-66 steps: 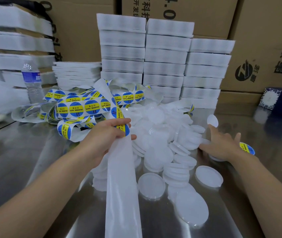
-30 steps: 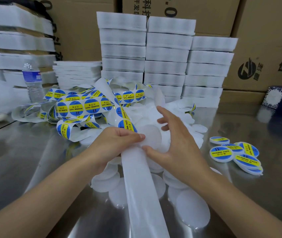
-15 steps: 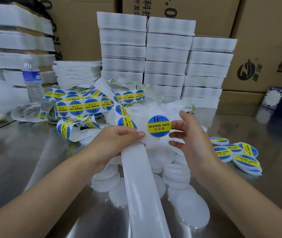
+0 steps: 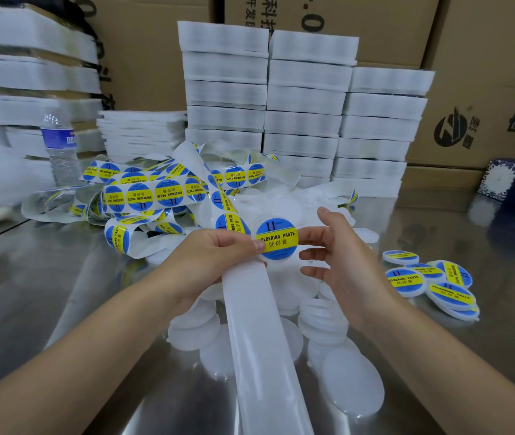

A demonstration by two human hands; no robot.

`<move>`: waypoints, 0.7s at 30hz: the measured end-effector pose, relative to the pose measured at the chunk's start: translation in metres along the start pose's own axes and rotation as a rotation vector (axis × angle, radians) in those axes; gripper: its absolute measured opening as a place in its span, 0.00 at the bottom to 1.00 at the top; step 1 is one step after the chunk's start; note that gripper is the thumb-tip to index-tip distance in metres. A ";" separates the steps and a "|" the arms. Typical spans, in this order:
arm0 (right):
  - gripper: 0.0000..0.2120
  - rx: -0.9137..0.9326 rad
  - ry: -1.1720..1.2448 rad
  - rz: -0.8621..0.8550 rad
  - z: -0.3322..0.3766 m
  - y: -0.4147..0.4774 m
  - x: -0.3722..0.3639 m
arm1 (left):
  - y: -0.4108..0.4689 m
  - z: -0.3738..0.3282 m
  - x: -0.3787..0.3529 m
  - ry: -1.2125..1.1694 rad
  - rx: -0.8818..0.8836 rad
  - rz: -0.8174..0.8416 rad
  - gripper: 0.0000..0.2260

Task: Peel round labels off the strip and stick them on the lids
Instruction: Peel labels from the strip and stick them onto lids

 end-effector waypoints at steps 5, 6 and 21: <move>0.24 -0.012 -0.016 0.002 -0.001 0.000 0.000 | 0.000 0.000 0.001 0.000 0.001 -0.015 0.04; 0.24 -0.013 -0.017 0.003 -0.001 0.000 -0.001 | 0.000 -0.001 0.001 0.000 0.001 -0.016 0.05; 0.23 0.008 -0.115 -0.070 0.003 -0.005 0.003 | -0.003 -0.007 0.003 0.059 -0.021 -0.033 0.05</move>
Point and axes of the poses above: each hand's wrist, its own y-axis towards the middle knuckle, its own x-axis out of the back of the hand, z = x × y, the point moved 10 cm from there along y, towards the middle knuckle, and after that the axes turned 15 degrees about -x, right-handed, at the moved point
